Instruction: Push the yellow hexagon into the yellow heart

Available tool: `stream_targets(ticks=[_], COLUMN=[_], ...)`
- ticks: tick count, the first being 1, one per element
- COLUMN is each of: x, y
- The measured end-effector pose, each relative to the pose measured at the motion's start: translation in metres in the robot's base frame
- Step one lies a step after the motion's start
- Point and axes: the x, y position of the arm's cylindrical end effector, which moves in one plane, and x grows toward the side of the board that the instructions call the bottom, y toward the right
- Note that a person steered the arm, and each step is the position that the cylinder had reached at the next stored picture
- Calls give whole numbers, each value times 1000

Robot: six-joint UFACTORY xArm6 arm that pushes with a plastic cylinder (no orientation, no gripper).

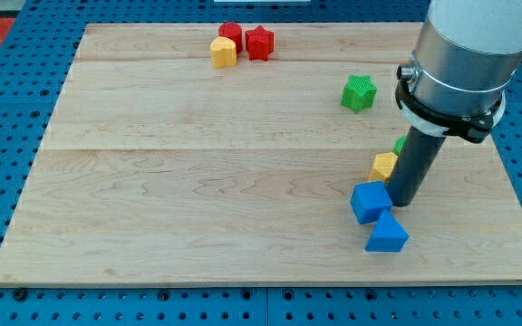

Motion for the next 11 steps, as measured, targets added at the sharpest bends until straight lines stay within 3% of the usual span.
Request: stream_targets(ticks=[2,4,7,8,9,11], x=[0,-15,-138,-86,-97,-173], y=[-10,26,-168,-148,-200,-193])
